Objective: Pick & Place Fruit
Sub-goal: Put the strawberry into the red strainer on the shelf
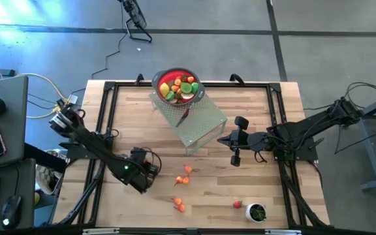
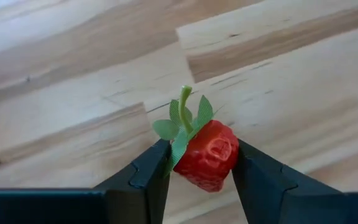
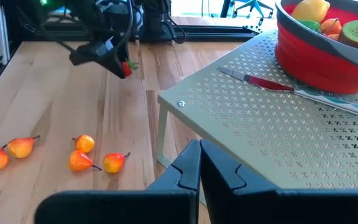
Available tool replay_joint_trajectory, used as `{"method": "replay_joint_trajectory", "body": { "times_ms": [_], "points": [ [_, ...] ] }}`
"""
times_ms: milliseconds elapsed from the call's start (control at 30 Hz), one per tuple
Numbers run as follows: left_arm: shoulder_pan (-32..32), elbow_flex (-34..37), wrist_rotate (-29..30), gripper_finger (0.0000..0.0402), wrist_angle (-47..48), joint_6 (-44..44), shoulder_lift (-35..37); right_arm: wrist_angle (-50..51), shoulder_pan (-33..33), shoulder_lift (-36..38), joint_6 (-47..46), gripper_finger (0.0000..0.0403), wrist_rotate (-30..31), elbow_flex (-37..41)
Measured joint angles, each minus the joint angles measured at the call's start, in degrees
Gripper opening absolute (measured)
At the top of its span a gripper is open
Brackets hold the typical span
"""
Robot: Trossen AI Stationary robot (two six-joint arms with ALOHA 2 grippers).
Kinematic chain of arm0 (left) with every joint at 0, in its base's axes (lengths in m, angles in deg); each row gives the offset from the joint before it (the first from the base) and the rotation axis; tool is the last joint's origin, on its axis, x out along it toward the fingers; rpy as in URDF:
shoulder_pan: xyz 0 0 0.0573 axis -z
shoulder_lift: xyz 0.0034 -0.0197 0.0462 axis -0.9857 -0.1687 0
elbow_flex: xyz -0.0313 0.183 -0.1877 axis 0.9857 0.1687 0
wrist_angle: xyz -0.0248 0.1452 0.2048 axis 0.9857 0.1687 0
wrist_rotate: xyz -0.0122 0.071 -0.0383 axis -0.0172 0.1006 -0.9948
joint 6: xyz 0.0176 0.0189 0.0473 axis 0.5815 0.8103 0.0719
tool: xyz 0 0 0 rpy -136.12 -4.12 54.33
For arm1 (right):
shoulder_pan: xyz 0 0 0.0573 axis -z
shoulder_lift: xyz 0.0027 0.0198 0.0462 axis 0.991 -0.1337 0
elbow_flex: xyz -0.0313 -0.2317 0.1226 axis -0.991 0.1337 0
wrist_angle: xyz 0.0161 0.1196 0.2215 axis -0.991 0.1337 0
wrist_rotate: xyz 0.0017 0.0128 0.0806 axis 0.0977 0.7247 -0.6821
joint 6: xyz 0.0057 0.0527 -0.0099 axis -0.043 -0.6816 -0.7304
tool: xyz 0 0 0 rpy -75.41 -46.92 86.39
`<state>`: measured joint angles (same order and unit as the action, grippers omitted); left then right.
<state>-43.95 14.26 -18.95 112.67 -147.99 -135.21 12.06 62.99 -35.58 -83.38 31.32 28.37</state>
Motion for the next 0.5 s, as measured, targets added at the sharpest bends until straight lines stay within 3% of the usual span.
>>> {"method": "replay_joint_trajectory", "body": {
  "times_ms": [233,500],
  "points": [
    [0.02,-0.01,0.3,0.015,-0.16,9.77,7.03,-0.02,0.0,0.0,0.01,0.0003,0.0,0.0],
    [0.0,-0.02,8.2,0.015,-0.06,21.69,15.75,-0.02,-0.02,0.0,0.2,0.0003,0.02,0.0]
  ]
}}
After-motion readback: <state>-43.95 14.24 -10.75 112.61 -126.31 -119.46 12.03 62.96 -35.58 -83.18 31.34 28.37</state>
